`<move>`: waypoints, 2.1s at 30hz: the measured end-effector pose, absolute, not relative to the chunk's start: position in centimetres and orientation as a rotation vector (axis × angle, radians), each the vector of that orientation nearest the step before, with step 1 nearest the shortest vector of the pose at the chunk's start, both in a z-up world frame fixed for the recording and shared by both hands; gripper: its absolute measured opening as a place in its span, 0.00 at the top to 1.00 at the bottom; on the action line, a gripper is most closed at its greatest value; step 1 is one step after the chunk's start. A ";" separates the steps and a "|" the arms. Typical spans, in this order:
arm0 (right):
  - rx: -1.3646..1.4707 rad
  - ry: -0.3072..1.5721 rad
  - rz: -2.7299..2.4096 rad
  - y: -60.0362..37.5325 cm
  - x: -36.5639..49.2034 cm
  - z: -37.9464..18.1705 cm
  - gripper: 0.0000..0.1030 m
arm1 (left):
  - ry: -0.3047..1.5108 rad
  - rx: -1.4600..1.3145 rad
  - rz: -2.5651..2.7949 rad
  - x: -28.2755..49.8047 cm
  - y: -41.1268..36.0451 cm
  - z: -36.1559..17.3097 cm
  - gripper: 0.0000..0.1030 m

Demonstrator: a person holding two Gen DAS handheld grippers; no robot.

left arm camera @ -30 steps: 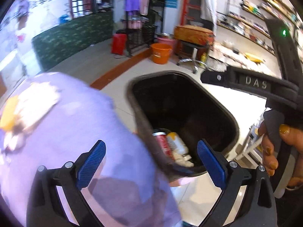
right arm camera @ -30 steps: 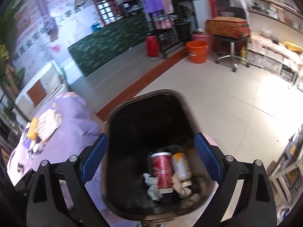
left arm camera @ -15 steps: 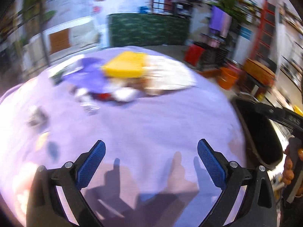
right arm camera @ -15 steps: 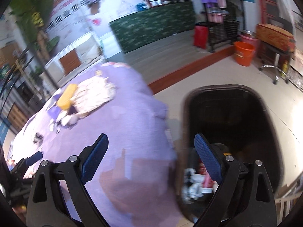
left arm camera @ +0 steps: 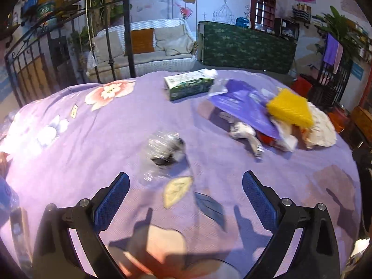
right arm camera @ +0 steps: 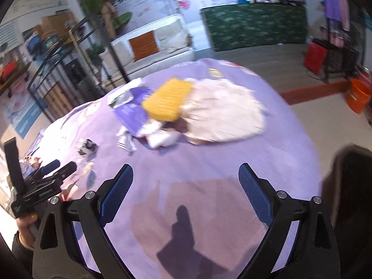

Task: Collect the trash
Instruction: 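Grasp the clear plastic wrapper with the left tool while the right tool reaches the yellow net, then close the right tool on the yellow mesh net and lift it, then carry the yellow net over the bin and open the right tool while the left tool carries the wrapper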

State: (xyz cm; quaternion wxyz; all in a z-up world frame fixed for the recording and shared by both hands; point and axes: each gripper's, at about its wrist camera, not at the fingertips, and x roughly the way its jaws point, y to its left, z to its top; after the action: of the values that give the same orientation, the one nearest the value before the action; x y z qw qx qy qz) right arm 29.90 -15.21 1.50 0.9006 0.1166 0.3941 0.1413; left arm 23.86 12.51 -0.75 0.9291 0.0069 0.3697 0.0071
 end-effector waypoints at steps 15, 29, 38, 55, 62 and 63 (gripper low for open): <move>0.178 0.877 0.265 -8.4 41.9 0.3 0.24 | 0.874 -0.010 -0.001 29.1 16.2 -3.0 0.20; 0.088 0.823 0.270 -7.8 39.8 0.1 0.83 | 0.886 -0.045 -0.010 28.1 15.7 -2.7 0.49; 0.126 0.793 0.318 -8.6 34.9 1.8 0.83 | 0.818 -0.102 -0.044 24.5 15.0 -0.6 0.50; 0.148 0.767 0.274 -13.2 24.7 1.7 0.83 | 0.758 -0.081 -0.181 19.0 7.7 0.3 0.50; 0.194 0.770 0.196 -17.7 21.1 1.2 0.83 | 0.740 -0.062 -0.266 17.8 4.0 0.7 0.50; 0.199 0.770 0.181 -18.4 20.6 1.2 0.83 | 0.737 -0.061 -0.278 17.7 3.5 0.8 0.50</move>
State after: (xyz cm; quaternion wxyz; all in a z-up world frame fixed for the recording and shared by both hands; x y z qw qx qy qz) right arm 20.65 -18.39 1.18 0.9180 0.0967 0.3742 0.0882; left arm 17.67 3.49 0.75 0.9230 -0.0295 0.3590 -0.1353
